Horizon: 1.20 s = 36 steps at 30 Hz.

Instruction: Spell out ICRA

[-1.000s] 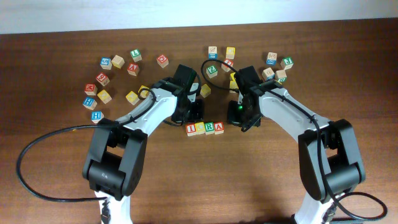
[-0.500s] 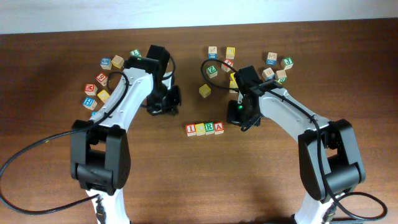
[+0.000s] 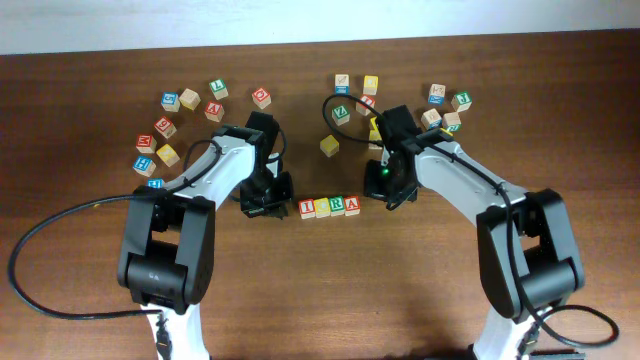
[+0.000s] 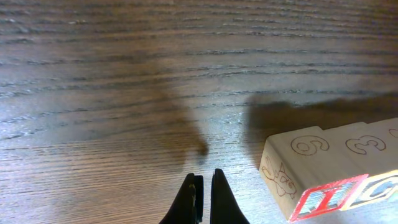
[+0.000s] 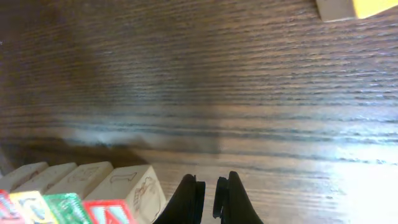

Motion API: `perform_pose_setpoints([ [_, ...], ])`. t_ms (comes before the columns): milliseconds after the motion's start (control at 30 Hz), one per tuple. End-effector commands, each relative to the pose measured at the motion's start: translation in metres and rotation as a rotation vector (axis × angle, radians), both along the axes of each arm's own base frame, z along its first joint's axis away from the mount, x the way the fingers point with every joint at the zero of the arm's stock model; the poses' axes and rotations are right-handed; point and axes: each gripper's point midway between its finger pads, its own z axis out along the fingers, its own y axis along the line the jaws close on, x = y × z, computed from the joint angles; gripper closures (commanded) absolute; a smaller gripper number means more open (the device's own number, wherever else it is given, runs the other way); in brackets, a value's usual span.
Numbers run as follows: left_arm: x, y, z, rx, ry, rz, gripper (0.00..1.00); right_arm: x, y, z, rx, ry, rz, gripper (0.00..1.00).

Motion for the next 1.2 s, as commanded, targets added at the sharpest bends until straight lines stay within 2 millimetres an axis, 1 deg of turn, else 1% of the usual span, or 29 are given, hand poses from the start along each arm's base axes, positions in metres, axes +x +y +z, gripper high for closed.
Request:
perform_pose_setpoints([
  [0,-0.006,-0.014,-0.002,-0.017,0.004,-0.019,1.00,-0.003,0.014,-0.016,0.031,0.037,0.028,0.96],
  [100,-0.005,-0.020,-0.003,-0.019,-0.003,-0.010,1.00,-0.009,0.029,-0.016,0.033,0.033,0.068,0.96],
  [167,-0.006,-0.021,-0.005,-0.018,0.001,-0.014,1.00,-0.009,0.034,-0.016,0.036,0.026,0.081,0.96],
  [300,0.000,-0.024,-0.007,-0.027,-0.025,-0.023,1.00,-0.011,0.035,-0.016,0.040,0.035,0.081,0.96],
  [367,0.004,-0.025,-0.007,-0.034,-0.044,-0.037,1.00,-0.015,0.040,-0.014,0.073,0.051,0.086,0.96],
  [433,0.005,-0.025,-0.007,-0.039,-0.058,-0.060,1.00,-0.015,0.041,-0.014,0.076,0.053,0.079,0.96],
  [500,0.005,-0.025,-0.007,-0.044,-0.066,-0.094,1.00,-0.016,0.041,-0.014,0.083,0.060,0.072,0.96],
  [700,0.000,-0.023,-0.007,-0.037,-0.045,-0.093,1.00,-0.019,0.040,-0.014,0.078,0.079,0.064,0.96],
  [833,-0.001,-0.023,-0.007,-0.043,-0.056,-0.147,1.00,-0.022,0.043,-0.013,0.099,0.098,0.050,0.96],
  [933,0.000,-0.022,-0.007,-0.038,-0.057,-0.147,1.00,-0.024,0.045,-0.013,0.108,0.110,0.031,0.96],
  [1000,0.000,-0.014,-0.007,0.005,-0.055,-0.148,1.00,-0.022,0.040,-0.014,0.081,0.102,0.026,0.96],
  [1033,0.002,-0.004,-0.004,0.053,-0.053,-0.145,1.00,-0.021,0.036,-0.015,0.059,0.098,0.023,0.96],
  [1100,0.013,0.010,0.009,0.111,-0.065,-0.129,1.00,-0.018,0.031,-0.009,0.018,0.095,0.023,0.96],
  [1167,0.022,0.015,0.018,0.109,-0.077,-0.109,1.00,-0.015,0.026,-0.001,-0.021,0.093,0.041,0.96],
])
